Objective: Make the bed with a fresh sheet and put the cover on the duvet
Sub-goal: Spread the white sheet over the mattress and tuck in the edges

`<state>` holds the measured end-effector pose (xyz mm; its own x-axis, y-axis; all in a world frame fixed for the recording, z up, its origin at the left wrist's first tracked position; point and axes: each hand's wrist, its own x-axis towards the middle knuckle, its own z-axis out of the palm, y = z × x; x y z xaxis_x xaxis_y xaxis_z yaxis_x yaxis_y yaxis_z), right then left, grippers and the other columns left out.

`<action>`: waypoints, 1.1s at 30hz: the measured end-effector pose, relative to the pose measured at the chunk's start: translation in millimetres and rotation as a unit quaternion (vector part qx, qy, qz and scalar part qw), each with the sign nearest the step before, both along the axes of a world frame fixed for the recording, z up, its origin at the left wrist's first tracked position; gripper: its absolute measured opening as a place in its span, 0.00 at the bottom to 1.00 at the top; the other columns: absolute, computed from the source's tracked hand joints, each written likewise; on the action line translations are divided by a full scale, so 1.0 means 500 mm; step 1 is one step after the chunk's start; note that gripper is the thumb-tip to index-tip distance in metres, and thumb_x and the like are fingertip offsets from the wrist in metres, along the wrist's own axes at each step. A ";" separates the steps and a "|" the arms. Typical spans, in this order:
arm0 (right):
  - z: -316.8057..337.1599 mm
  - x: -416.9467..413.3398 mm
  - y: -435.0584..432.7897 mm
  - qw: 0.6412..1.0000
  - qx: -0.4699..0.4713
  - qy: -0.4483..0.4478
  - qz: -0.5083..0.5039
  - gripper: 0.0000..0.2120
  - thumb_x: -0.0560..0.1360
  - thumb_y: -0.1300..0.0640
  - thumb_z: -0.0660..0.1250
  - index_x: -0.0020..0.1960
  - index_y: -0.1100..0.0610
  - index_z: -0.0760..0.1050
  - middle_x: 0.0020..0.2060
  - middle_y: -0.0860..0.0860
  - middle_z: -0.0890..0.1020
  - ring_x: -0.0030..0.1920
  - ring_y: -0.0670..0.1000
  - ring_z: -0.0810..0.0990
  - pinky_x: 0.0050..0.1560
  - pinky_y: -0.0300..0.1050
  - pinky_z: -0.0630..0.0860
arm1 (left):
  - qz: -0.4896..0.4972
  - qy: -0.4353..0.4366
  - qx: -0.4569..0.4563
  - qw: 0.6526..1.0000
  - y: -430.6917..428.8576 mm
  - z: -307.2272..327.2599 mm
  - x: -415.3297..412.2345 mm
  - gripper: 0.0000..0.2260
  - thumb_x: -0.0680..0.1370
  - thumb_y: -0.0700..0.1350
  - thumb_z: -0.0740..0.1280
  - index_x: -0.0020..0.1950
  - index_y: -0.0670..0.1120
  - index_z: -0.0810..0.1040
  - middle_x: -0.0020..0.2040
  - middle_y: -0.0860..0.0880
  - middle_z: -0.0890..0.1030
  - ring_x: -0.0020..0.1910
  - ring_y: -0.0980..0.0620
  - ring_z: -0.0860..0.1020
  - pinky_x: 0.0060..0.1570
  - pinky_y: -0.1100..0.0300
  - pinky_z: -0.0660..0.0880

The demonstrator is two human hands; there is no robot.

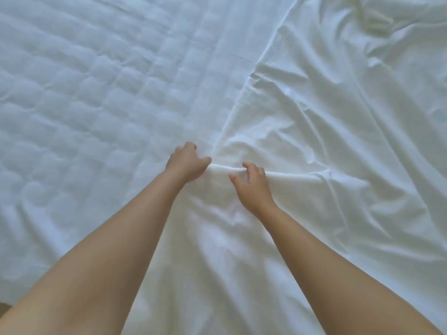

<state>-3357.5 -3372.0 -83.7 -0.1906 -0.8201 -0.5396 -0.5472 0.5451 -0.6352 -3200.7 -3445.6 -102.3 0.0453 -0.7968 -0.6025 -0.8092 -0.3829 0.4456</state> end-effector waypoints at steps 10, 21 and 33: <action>-0.030 -0.074 -0.170 0.993 -0.080 0.055 -0.063 0.25 0.77 0.55 0.62 0.72 0.56 0.61 0.68 0.49 0.64 0.68 0.51 0.63 0.62 0.38 0.61 | 0.034 0.192 -0.067 0.978 -0.218 -0.002 -0.237 0.11 0.79 0.44 0.59 0.47 0.37 0.75 0.47 0.37 0.79 0.52 0.37 0.77 0.43 0.50 0.72; -0.130 -0.152 -0.195 0.960 0.039 0.187 0.204 0.41 0.75 0.35 0.54 0.76 0.46 0.32 0.74 0.47 0.31 0.73 0.49 0.27 0.69 0.56 0.29 | 0.001 0.000 -0.204 0.979 -0.313 -0.089 -0.272 0.20 0.79 0.46 0.58 0.70 0.40 0.62 0.64 0.38 0.69 0.63 0.39 0.68 0.59 0.49 0.65; -0.004 -0.302 0.080 0.991 -0.036 0.068 -0.110 0.16 0.77 0.59 0.62 0.64 0.61 0.72 0.65 0.55 0.72 0.67 0.53 0.67 0.63 0.37 0.59 | -0.235 0.127 -0.126 0.955 0.256 -0.001 -0.334 0.27 0.76 0.40 0.64 0.74 0.41 0.60 0.76 0.43 0.58 0.76 0.46 0.53 0.73 0.54 0.48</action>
